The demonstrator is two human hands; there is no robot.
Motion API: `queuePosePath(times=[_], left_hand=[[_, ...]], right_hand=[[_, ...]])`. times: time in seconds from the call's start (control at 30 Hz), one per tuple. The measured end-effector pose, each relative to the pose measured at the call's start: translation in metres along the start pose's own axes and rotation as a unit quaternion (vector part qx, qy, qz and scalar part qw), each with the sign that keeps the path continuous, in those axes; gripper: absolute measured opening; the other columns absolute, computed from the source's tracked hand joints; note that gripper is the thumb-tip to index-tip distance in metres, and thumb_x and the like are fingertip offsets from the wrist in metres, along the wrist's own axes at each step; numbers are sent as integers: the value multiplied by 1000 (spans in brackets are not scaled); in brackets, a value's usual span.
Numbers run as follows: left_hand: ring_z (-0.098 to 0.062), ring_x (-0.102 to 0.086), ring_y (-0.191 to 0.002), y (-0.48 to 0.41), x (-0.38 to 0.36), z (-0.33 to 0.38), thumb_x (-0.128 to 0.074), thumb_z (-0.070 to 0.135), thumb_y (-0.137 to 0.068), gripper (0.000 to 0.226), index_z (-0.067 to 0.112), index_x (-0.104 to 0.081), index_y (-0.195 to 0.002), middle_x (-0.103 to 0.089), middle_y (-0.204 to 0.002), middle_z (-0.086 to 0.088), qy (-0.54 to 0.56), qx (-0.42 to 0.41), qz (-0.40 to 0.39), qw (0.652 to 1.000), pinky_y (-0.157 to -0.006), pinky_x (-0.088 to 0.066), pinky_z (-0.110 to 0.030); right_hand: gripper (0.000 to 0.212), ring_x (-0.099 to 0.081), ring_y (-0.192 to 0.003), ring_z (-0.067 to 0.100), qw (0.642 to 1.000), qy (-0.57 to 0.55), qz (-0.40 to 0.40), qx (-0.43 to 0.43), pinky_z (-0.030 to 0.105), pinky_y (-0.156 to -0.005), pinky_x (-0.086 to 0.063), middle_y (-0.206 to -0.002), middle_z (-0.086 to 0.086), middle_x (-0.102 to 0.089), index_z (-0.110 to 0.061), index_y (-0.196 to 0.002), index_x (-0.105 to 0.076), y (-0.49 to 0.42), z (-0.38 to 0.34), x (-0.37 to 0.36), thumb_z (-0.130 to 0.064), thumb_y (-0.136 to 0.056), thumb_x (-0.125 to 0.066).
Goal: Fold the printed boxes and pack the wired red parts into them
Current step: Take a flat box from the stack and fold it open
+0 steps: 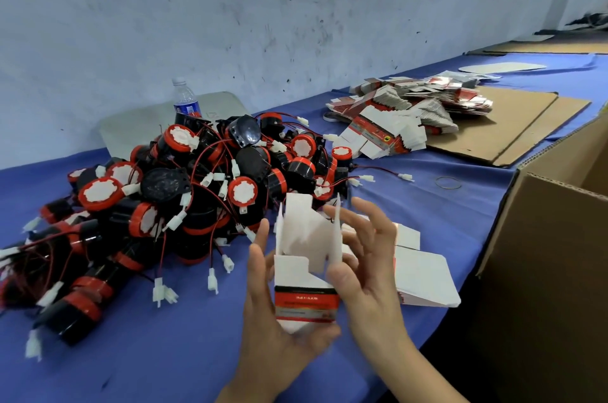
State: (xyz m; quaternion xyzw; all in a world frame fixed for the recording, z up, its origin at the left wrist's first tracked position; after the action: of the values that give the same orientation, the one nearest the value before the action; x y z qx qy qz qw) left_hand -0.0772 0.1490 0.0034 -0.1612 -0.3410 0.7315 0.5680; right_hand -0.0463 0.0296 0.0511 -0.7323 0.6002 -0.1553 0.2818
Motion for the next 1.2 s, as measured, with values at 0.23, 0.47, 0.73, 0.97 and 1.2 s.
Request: queuePosePath(times=[0.23, 0.47, 0.73, 0.97, 1.2], left_hand=[[-15, -51, -129, -2, 5, -9, -73, 63, -73, 105, 48, -4, -150, -36, -152, 13, 34, 19, 8, 999, -92, -51, -27], [-28, -57, -121, 1, 7, -17, -76, 64, -68, 112, 48, -2, -150, -46, -146, -2, 11, 46, -7, 999, -82, -53, -61], [-30, -59, -120, 6, 3, -18, -77, 68, -63, 108, 60, -6, -144, -49, -143, 15, 25, 51, -13, 998, -87, -48, -66], [-31, -56, -121, 0, 2, -10, -71, 68, -71, 106, 50, -2, -149, -43, -143, -3, -15, 18, -21, 1000, -79, -54, -61], [-12, -47, -131, -3, 0, 4, -66, 63, -79, 93, 48, -7, -150, -29, -154, 15, -17, -33, -31, 999, -95, -49, -27]], right_hand=[[58, -45, -131, 16, 985, 149, -38, 79, 34, -103, -40, -145, -12, -45, -25, -135, -54, 6, 6, 3, -63, -93, -39], [48, -50, -119, 13, 975, 211, -57, 47, 19, -100, -37, -121, -17, -64, -23, -115, -70, 5, 5, 3, -57, -88, -49], [43, -54, -111, 9, 961, 257, -102, 28, 16, -96, -40, -109, -16, -69, -20, -99, -77, -7, 1, 4, -55, -81, -58], [40, -52, -118, 9, 969, 223, -108, 11, 21, -93, -42, -126, -14, -57, -17, -83, -77, 3, -1, 5, -52, -84, -57], [61, -43, -129, 8, 988, 136, -68, -25, 12, -97, -37, -141, -14, -40, -37, -139, -40, 7, -6, 0, -33, -82, -59]])
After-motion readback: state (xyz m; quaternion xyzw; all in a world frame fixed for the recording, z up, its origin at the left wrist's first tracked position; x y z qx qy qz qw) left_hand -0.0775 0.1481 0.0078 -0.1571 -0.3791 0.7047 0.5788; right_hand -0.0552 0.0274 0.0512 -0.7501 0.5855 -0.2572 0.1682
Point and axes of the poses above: each hand's wrist, its own y-axis away from the middle knuckle, its own x-axis out of the back of the hand, z = x × y, the point moved 5 cm from there along -y, towards the middle knuckle
